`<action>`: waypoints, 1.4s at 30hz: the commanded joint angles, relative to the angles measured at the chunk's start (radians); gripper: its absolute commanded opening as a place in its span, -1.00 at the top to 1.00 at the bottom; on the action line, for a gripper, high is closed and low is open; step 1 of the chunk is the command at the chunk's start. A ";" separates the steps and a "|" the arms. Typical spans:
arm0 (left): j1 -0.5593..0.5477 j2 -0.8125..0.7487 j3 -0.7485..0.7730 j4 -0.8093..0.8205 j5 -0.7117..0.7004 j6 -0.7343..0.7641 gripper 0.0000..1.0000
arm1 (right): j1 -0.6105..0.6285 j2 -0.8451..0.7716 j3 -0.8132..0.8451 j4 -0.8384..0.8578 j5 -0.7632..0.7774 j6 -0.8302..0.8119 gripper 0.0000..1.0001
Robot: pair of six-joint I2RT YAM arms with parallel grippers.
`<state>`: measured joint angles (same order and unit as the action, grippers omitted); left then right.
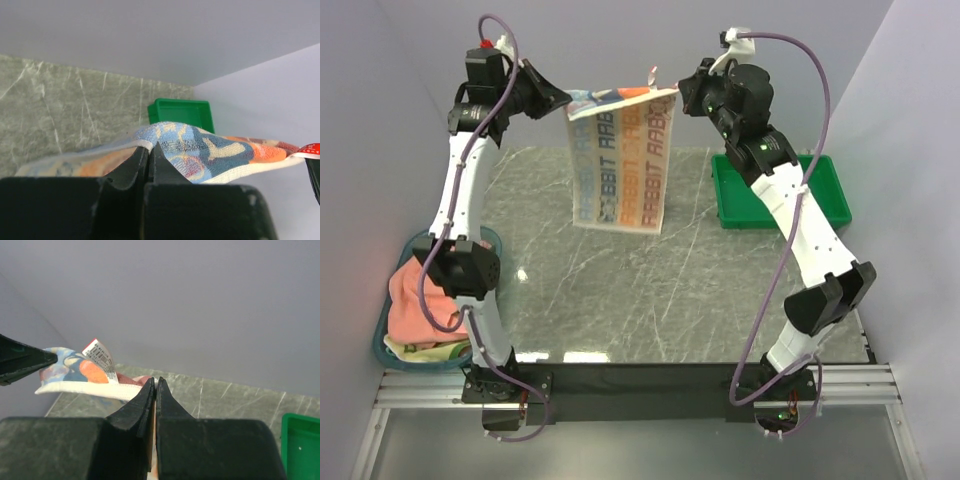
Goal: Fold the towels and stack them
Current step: Flatten out the crumpled towel
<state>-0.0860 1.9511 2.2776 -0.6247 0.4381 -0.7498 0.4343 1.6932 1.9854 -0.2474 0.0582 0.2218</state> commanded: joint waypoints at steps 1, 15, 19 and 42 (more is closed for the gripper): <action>0.025 -0.133 -0.036 0.109 0.053 -0.002 0.99 | -0.019 -0.076 0.058 0.085 0.003 -0.033 1.00; 0.019 -0.771 -1.209 0.289 0.079 -0.022 0.94 | -0.012 -0.621 -0.961 0.192 -0.101 0.137 1.00; -0.007 -0.859 -1.583 0.290 0.105 -0.055 0.94 | 0.007 -0.734 -1.238 0.181 -0.153 0.212 1.00; -0.162 -1.381 -1.804 -0.044 -0.058 -0.266 -0.61 | 0.144 -0.962 -1.414 -0.300 -0.252 0.317 -0.19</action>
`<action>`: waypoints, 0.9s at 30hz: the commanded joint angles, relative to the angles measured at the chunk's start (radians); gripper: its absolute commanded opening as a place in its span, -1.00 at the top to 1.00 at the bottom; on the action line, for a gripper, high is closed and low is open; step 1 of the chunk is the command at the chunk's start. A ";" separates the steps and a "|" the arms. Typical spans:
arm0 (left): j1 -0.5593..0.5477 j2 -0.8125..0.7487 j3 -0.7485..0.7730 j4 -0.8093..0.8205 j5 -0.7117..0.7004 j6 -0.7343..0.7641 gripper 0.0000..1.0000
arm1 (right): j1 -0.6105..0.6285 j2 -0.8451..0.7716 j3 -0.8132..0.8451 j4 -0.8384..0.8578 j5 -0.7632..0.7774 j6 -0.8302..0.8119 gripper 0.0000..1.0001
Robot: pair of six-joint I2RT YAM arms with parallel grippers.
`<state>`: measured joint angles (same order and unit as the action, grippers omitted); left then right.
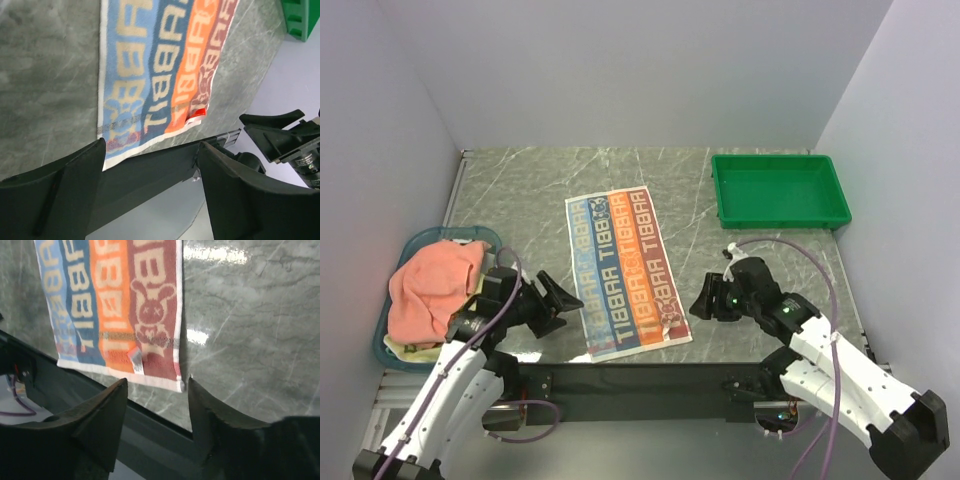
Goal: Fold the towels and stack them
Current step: Flatten out the crumpled towel
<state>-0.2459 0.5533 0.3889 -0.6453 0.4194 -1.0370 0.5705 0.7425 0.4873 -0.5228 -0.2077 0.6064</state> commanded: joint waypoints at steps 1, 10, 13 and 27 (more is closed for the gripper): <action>-0.003 0.043 0.100 0.002 -0.045 0.037 -0.62 | 0.009 0.006 0.105 -0.029 0.033 -0.085 -0.20; -0.001 0.616 0.497 0.176 -0.266 0.258 -0.42 | 0.008 0.425 0.388 0.174 0.157 -0.272 -0.01; 0.005 0.860 0.712 0.171 -0.390 0.325 -0.42 | -0.009 0.626 0.560 0.231 0.175 -0.350 0.00; -0.053 1.504 1.162 0.110 -0.427 0.428 -0.23 | -0.024 1.278 1.039 0.190 0.117 -0.424 0.10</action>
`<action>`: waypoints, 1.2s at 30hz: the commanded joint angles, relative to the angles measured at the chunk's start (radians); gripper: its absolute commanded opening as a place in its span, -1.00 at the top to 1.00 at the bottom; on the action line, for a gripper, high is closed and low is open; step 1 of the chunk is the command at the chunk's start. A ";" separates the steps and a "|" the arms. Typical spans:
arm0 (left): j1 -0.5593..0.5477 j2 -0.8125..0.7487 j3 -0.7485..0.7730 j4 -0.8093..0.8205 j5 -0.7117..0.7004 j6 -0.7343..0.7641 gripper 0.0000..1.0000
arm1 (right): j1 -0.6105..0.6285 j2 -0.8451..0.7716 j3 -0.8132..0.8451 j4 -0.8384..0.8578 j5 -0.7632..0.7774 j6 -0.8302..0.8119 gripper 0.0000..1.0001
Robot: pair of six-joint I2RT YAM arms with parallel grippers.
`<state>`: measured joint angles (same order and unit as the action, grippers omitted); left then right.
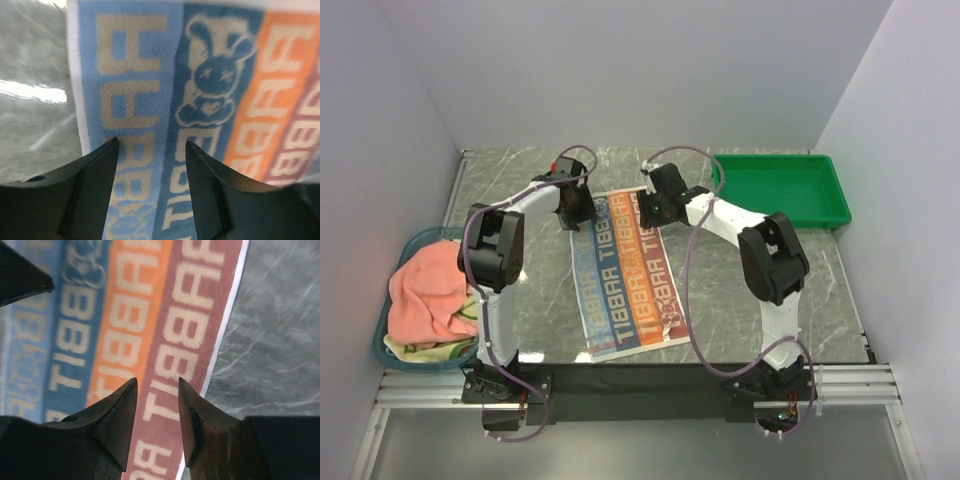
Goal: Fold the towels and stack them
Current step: Flatten out the crumpled towel
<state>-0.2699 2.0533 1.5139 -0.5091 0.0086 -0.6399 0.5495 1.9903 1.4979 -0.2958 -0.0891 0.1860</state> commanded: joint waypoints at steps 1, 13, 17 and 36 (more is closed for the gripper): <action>-0.044 0.007 0.029 -0.022 -0.016 0.029 -0.23 | 0.000 0.034 0.019 -0.054 0.002 0.004 0.10; -0.143 -0.025 -0.121 0.015 -0.022 -0.026 -0.25 | 0.020 -0.096 -0.379 -0.048 0.057 0.176 0.12; -0.172 -0.099 -0.248 0.032 -0.030 -0.069 -0.26 | 0.032 -0.201 -0.523 -0.057 0.069 0.205 0.13; -0.022 -0.148 0.017 -0.091 -0.105 0.220 -0.35 | -0.092 -0.279 -0.159 -0.101 0.000 -0.114 -0.14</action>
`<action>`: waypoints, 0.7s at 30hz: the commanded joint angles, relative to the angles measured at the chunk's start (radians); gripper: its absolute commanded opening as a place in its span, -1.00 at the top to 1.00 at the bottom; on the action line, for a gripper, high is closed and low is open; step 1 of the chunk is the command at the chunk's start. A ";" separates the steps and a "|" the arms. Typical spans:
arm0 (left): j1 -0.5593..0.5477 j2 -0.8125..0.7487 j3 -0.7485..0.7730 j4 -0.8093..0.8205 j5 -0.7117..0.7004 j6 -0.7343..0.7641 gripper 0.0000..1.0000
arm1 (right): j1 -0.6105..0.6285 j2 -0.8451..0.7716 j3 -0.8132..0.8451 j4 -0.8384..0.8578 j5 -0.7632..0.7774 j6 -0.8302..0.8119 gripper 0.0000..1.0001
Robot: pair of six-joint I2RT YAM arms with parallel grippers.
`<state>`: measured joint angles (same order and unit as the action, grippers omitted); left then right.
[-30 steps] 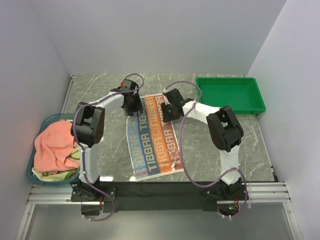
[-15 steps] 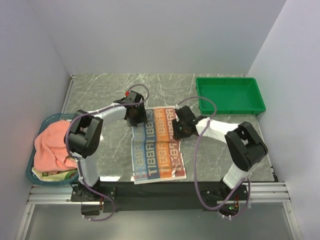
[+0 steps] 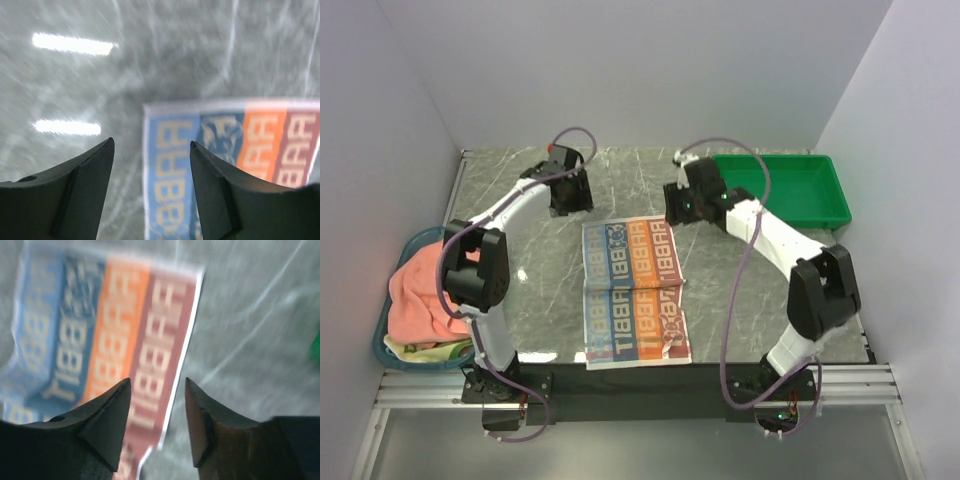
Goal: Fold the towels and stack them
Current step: Flatten out the crumpled towel
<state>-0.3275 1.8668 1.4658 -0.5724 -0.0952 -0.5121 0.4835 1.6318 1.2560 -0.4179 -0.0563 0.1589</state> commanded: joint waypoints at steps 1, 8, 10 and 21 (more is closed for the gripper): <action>0.036 0.073 0.083 -0.036 -0.006 0.102 -0.36 | -0.032 0.109 0.142 0.013 -0.030 -0.116 -0.19; 0.036 0.137 0.126 0.002 0.048 0.118 -0.38 | -0.057 0.379 0.371 -0.022 -0.040 -0.211 -0.20; 0.036 0.155 0.140 -0.003 0.045 0.119 -0.38 | -0.060 0.427 0.443 -0.057 -0.031 -0.222 -0.13; 0.036 0.167 0.125 0.011 0.061 0.107 -0.39 | -0.063 0.612 0.602 -0.136 -0.030 -0.220 -0.10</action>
<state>-0.2893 2.0388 1.5620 -0.5758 -0.0513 -0.4122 0.4274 2.2276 1.7878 -0.5171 -0.0875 -0.0483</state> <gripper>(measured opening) 0.694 0.550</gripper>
